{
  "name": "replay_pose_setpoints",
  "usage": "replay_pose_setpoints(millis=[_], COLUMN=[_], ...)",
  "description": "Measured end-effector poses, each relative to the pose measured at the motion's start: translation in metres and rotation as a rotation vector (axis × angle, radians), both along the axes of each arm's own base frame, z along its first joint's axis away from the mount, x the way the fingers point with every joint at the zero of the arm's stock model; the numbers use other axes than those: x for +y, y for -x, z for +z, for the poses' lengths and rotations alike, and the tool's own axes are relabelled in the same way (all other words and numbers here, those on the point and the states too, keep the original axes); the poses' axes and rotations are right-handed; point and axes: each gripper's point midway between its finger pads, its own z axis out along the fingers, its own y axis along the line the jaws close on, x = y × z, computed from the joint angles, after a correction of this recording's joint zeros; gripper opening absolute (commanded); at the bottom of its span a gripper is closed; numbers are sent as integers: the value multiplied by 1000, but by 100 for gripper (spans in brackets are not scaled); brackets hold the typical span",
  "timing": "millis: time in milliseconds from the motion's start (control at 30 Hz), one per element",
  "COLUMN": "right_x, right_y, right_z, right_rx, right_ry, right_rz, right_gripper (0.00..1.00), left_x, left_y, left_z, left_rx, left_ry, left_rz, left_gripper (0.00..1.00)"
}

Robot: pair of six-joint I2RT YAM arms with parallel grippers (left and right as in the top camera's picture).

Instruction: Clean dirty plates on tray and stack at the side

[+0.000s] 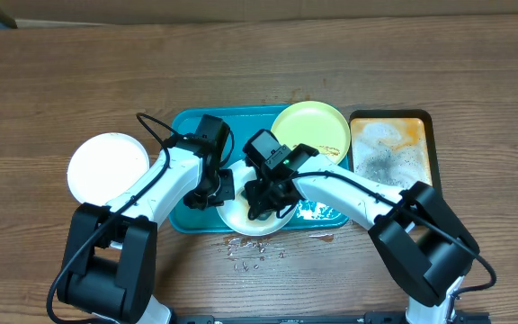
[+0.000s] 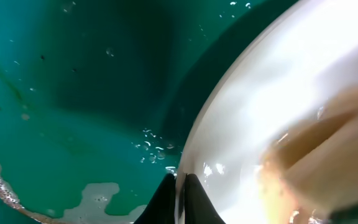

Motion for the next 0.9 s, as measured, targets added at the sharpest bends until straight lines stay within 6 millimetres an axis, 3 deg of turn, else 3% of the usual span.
replay_pose_setpoints(millis=[433,800,900], right_x=[-52,-39,-31], right_y=[-49,-70,-77], right_z=[-4,0,1], right_rx=[-205,-367,-398], right_ry=[242,223,189], right_rz=[-184,124,111], right_gripper=[4,5,15], left_x=[-2,-1,-1], left_y=[1,1,1], left_z=[0,0,0], left_rx=[2,2,3], left_ry=[4,-1,-1], left_rz=[4,16,16], left_gripper=[4,4,4])
